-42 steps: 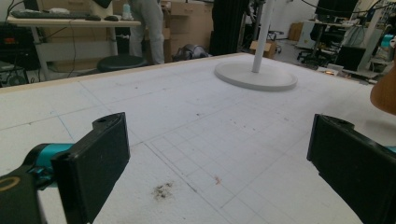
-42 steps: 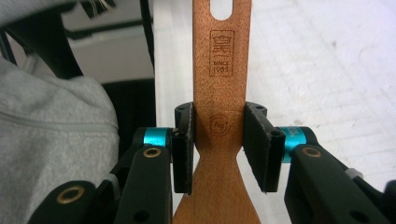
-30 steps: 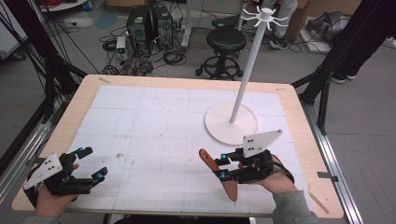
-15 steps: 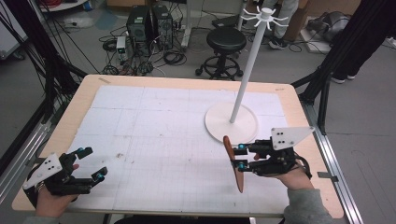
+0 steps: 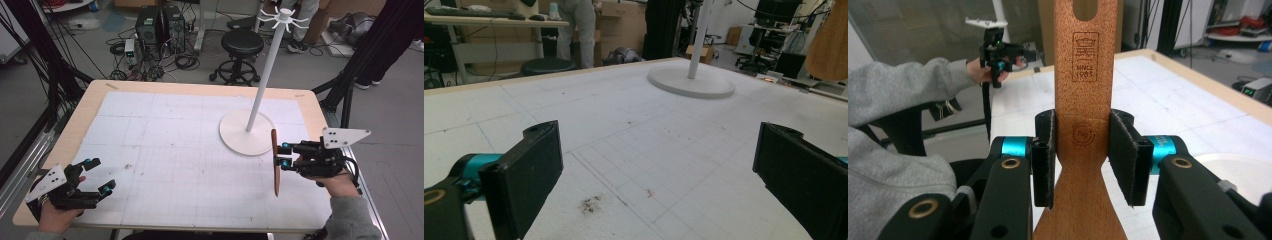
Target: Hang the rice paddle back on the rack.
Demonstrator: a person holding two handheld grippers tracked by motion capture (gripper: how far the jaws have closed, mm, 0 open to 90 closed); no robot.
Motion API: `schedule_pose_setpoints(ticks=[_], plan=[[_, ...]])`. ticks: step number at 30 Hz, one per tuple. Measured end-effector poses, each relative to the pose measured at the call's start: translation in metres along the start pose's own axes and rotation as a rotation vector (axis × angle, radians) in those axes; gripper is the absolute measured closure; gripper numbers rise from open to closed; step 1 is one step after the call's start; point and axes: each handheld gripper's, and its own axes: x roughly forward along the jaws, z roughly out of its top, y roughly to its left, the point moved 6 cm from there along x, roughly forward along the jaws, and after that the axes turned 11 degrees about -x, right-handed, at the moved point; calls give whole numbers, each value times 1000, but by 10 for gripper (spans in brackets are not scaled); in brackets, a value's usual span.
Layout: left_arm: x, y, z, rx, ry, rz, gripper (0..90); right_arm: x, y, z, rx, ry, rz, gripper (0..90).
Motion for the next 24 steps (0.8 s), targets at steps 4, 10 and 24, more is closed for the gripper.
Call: schedule_pose_setpoints(ticks=[4, 10, 24], plan=[[0, 1, 0, -4, 0, -3, 63, -12, -9, 5, 3, -1, -28, 651], [0, 0, 0, -7, 0, -3, 63, -29, -20, 19, -6, -12, -89, 651], [1, 1, -2, -8, 9, -1, 63, -46, -45, 38, 13, 26, -179, 652]])
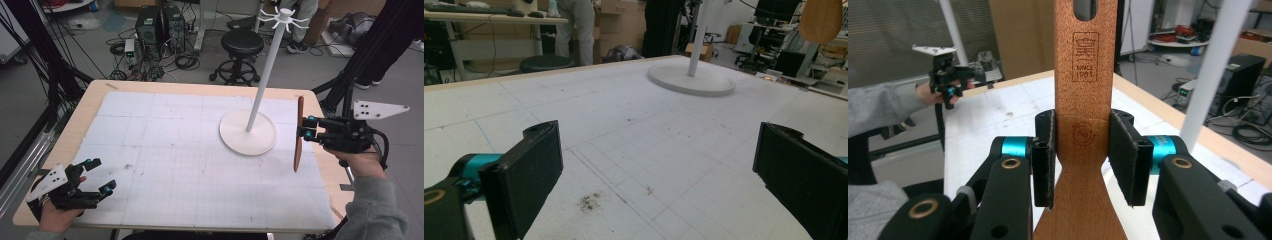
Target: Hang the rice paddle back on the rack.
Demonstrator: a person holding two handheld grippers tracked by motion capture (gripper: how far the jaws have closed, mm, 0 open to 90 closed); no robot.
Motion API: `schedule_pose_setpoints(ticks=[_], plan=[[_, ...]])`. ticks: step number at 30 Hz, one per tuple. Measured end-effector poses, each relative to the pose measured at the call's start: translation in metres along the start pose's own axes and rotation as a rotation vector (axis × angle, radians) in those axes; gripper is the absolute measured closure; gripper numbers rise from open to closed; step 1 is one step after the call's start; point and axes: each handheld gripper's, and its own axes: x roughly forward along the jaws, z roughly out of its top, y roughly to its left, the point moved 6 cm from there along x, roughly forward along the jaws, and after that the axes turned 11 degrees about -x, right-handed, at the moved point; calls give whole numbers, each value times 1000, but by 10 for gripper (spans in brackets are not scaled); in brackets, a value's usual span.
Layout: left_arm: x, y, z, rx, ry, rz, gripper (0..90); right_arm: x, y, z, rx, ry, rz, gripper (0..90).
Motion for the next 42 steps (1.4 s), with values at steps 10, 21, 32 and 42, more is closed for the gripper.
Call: schedule_pose_setpoints(ticks=[10, 21, 32, 42], plan=[[-1, 0, 0, -2, -4, -3, 63, 1, -20, 18, 11, 3, -56, 652], [0, -2, 0, -4, -4, -11, 63, 6, -40, 31, 3, -26, -106, 651], [1, -1, -1, -13, -1, -20, 63, 4, -64, 46, 7, -42, -127, 651], [2, -3, -4, -6, 15, -24, 62, 1, -84, 62, 24, -55, -157, 652]])
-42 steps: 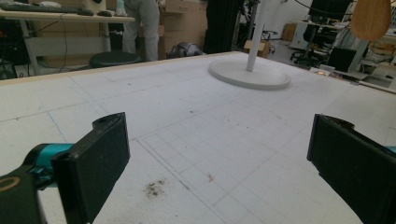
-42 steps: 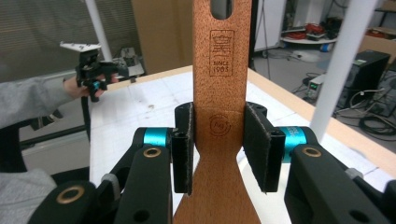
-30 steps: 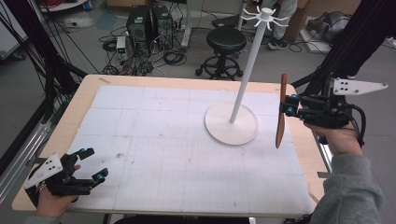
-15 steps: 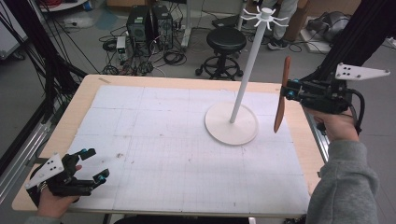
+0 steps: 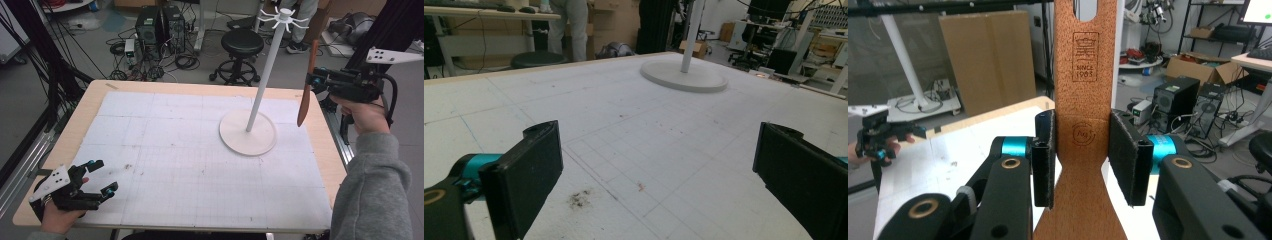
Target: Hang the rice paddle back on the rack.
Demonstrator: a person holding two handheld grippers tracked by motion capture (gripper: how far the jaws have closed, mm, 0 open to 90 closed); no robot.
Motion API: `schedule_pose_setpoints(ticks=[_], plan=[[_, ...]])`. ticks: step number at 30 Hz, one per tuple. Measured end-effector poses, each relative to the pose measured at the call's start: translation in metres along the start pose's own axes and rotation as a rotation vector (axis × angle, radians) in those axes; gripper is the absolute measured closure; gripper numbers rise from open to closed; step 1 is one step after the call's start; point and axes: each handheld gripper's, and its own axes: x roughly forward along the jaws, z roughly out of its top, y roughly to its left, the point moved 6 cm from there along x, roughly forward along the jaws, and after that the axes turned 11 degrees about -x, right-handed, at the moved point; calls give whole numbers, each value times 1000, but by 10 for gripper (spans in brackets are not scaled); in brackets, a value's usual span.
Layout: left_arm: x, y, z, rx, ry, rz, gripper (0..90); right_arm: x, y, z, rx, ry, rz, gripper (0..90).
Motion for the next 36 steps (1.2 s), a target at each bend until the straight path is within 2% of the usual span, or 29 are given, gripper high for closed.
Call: schedule_pose_setpoints(ticks=[3, 9, 15, 24, 36], plan=[[-1, 1, 0, -7, -7, 5, 63, 1, -6, 4, 8, -11, -11, 651], [-3, 3, 0, -13, -11, 12, 63, 7, -11, 15, -7, -4, -18, 651], [-5, 5, 0, -15, -11, 17, 63, 11, -18, 23, -4, -15, -57, 652], [-7, 6, 0, -20, -16, 20, 63, 22, -22, 28, -3, -12, -57, 651], [-7, 7, 0, -19, -14, 23, 63, 36, -21, 27, -7, 18, -57, 651]])
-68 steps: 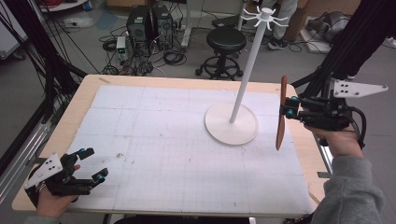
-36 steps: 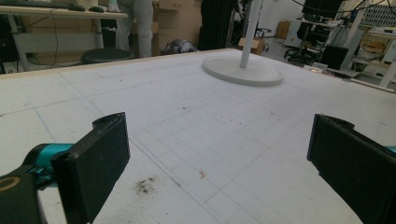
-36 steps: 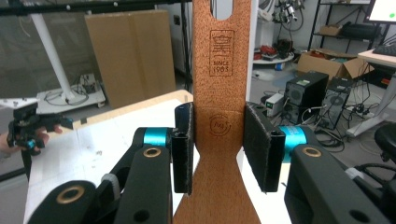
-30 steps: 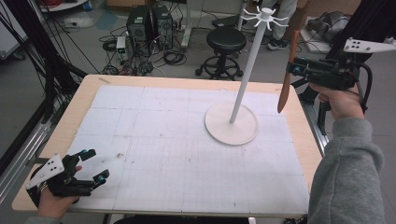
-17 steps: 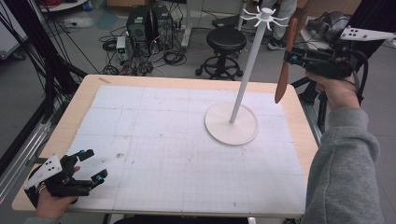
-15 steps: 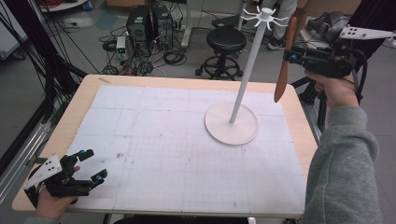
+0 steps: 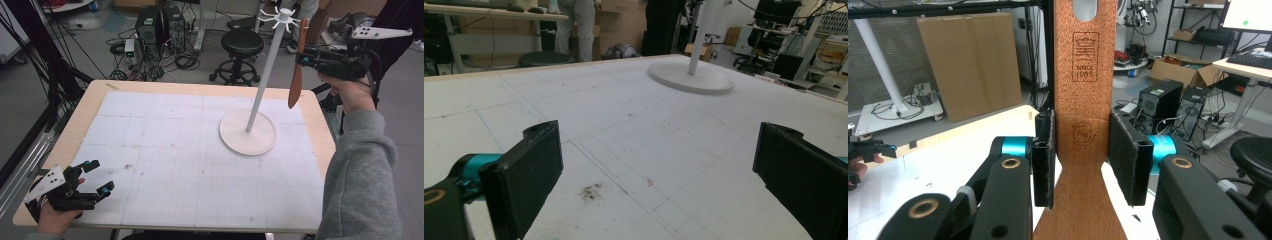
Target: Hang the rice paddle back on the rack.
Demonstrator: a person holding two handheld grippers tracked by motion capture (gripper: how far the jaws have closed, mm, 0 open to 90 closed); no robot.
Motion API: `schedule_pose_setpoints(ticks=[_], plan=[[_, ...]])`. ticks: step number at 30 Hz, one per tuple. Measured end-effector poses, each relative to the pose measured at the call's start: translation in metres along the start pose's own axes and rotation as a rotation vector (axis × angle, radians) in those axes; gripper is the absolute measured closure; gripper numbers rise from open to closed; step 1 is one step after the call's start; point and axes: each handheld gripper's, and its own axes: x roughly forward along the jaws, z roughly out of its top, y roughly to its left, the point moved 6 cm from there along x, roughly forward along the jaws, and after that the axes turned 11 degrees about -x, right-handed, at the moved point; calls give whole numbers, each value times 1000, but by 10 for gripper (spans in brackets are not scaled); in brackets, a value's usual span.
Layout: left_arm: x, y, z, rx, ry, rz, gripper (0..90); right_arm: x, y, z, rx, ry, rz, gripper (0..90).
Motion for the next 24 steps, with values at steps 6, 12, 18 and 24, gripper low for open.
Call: schedule_pose_setpoints(ticks=[6, 12, 18, 24], plan=[[0, 0, 0, 0, 0, 1, 63, 3, -1, -2, 2, 10, 0, 651], [1, 0, 0, 2, 2, -2, 62, 6, -3, -6, 13, 13, -20, 651], [-1, 2, 1, -1, -2, 4, 63, 9, -1, -5, 6, 12, -29, 649], [1, 0, 0, 2, 1, -1, 63, 11, 3, -8, 0, 15, -39, 580]])
